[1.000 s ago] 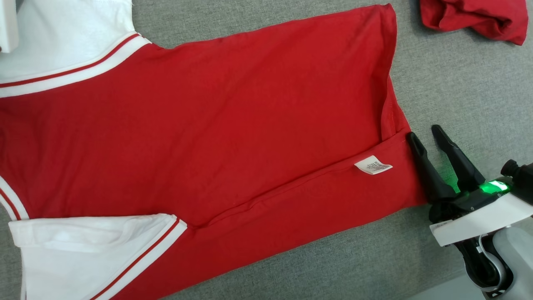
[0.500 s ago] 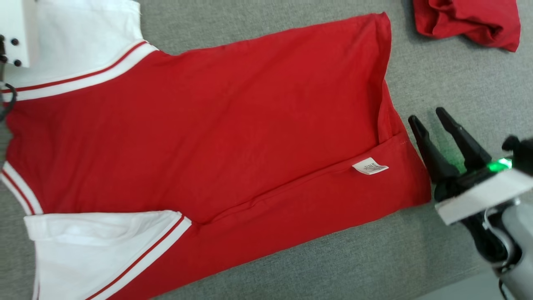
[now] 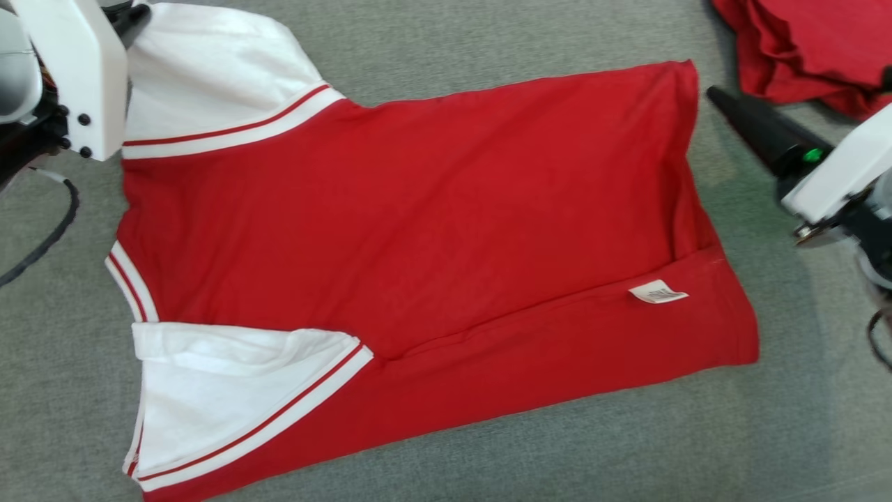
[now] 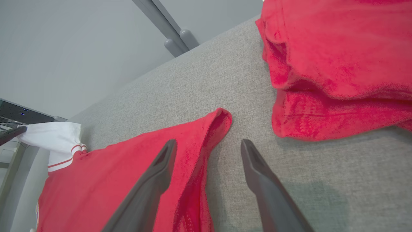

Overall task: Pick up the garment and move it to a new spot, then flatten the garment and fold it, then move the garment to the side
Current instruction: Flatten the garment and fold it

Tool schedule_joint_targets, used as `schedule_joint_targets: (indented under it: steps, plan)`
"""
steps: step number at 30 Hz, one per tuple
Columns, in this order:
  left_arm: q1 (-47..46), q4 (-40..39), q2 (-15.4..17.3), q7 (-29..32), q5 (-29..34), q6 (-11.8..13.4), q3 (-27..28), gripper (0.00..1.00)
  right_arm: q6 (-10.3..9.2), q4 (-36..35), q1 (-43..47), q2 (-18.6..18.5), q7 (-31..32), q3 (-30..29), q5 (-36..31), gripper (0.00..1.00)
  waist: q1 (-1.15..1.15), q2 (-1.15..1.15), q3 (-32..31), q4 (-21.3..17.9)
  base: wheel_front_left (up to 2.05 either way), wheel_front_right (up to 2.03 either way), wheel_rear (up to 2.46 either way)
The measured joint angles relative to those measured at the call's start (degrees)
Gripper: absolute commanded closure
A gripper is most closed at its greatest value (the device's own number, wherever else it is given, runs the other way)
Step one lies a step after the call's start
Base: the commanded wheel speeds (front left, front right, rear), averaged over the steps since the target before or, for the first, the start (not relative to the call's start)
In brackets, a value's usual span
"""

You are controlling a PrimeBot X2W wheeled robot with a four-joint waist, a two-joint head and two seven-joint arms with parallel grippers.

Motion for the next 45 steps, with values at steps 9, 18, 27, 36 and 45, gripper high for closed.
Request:
schedule_joint_targets:
  steps: [9, 18, 27, 36, 45]
  plan:
    - [0.65, -4.83, -0.64, -0.1, 0.11, 0.74, -0.79, 1.0, 0.0, 3.83, -2.56, -0.77, 9.8, -6.59, 10.77, 0.0, 0.0, 0.0, 1.57, 3.59, 0.0, 0.0, 0.0]
    - [0.52, -5.79, -1.71, -0.41, 0.37, 0.47, -1.24, 1.0, 0.0, 7.78, -3.62, -0.75, 13.36, -10.12, 14.55, 0.29, 0.0, 0.0, 2.39, 6.05, 0.0, 0.0, 0.0]
    - [0.54, -5.02, -2.16, -1.66, 0.37, 0.1, -1.55, 1.0, 0.0, 6.22, -3.91, -1.23, 13.07, -10.35, 12.58, 1.0, 0.0, 0.0, 2.01, 7.08, 0.0, 0.0, 0.0]
    - [-0.27, -3.99, -3.36, -8.05, -0.42, -1.2, 1.16, 1.0, 0.0, 1.64, -3.66, -1.86, 10.66, -13.48, 14.25, 1.0, 0.0, 0.0, 0.72, 8.07, 0.0, 0.0, 0.0]
    - [5.52, -9.2, -1.75, -10.83, -8.05, -1.13, 5.94, 1.0, 0.0, -4.17, 2.89, -6.02, 11.4, -16.23, 16.57, 1.0, 0.0, 0.0, -2.97, 10.22, 0.0, 0.0, 0.0]
